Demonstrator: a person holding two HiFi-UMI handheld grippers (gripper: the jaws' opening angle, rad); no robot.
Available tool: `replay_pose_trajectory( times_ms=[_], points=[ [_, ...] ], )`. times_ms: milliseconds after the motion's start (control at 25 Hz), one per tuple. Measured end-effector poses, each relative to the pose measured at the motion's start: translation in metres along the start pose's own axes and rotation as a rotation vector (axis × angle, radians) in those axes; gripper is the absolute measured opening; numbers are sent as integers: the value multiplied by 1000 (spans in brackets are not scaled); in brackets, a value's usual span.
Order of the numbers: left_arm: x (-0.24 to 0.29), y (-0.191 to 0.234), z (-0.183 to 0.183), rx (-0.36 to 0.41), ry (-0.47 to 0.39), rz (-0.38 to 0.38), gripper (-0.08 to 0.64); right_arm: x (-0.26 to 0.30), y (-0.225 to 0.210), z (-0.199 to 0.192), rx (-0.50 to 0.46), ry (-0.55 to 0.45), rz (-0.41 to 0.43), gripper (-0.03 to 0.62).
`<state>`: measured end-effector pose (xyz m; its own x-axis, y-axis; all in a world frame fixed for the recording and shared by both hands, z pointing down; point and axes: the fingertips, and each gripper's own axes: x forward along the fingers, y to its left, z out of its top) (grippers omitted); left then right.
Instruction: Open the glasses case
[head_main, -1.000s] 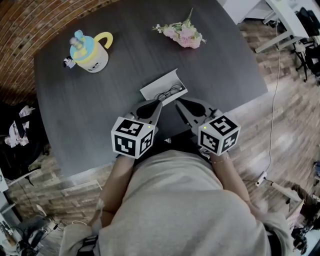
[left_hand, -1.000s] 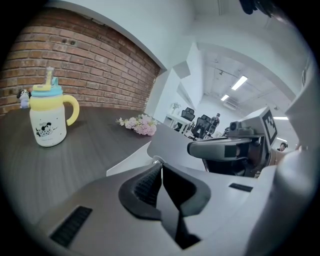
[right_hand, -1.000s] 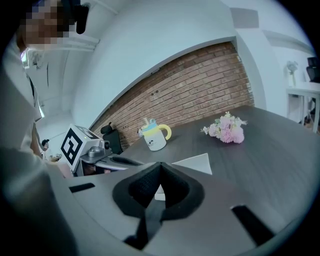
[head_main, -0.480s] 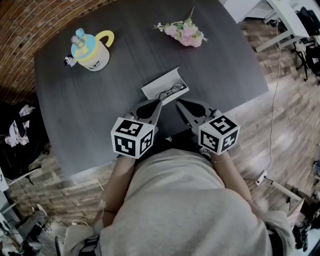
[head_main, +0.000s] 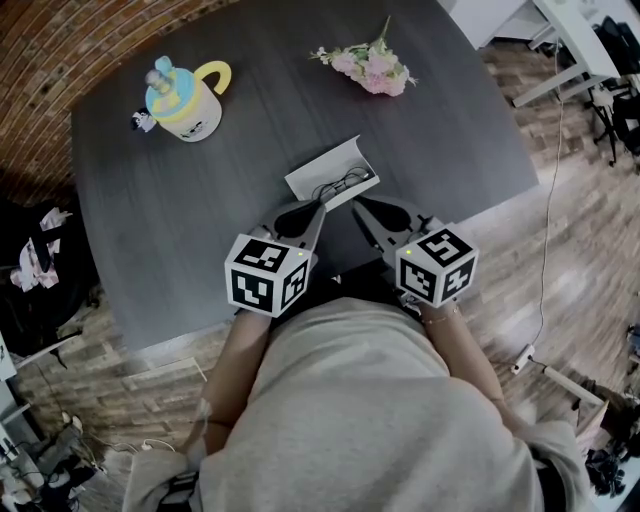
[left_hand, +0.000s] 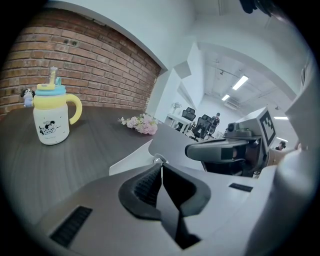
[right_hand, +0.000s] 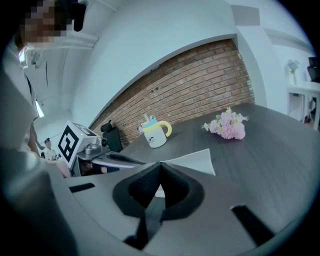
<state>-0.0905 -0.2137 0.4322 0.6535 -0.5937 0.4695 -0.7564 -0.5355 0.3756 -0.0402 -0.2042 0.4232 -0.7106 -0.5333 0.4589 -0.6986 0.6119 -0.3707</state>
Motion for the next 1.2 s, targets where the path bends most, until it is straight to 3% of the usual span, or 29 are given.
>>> replay_pose_trajectory(
  times_ms=[1200],
  points=[
    [-8,-1,-13,-26,25,-12,26,5,23,-6,-27,15,60,8]
  ],
)
